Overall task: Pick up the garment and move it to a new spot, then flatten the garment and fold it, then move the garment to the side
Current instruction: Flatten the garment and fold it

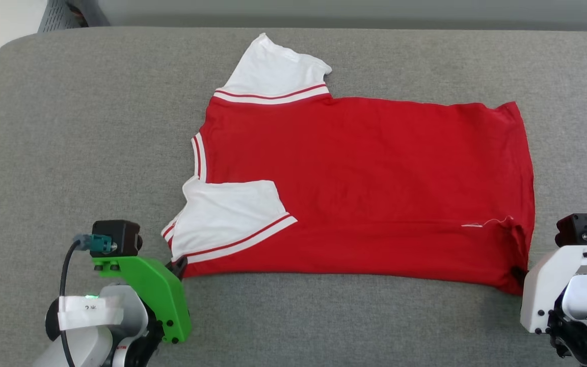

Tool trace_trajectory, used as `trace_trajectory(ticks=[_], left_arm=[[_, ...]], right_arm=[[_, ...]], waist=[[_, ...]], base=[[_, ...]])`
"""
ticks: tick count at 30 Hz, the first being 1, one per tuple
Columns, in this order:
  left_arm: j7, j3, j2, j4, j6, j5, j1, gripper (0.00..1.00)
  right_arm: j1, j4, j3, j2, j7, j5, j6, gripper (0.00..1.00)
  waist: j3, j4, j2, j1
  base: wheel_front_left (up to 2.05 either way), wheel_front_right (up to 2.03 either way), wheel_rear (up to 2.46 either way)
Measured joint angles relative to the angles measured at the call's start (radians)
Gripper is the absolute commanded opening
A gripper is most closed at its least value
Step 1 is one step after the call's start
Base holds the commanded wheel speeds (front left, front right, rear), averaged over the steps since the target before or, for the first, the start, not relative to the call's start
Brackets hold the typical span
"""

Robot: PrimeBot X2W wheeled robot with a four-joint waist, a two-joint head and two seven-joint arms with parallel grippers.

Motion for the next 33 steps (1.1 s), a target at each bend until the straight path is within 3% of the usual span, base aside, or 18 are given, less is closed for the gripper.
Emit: trace_trajectory(ticks=[18, 25, 33], left_arm=[[0.02, -0.051, 0.032, 0.029, -0.021, -0.037, 0.161, 0.0], [0.022, -0.091, 0.013, 0.073, -0.04, -0.044, 0.178, 0.0], [0.001, -0.106, -0.016, 0.159, -0.071, -0.042, 0.162, 0.0]], right_arm=[[0.177, -0.155, -0.07, -0.072, 0.149, 0.077, 0.0, 0.0], [0.244, -0.191, -0.084, -0.064, 0.177, 0.092, 0.0, 0.0], [0.238, -0.146, -0.059, -0.053, 0.148, 0.085, 0.0, 0.0]], waist=[[-0.168, -0.023, -0.0001, 0.0], [-0.16, -0.014, 0.0, 0.0], [-0.118, -0.014, 0.0, 0.0]], base=[[0.0, 0.0, 0.0], [0.0, 0.0, 0.0], [0.0, 0.0, 0.0]])
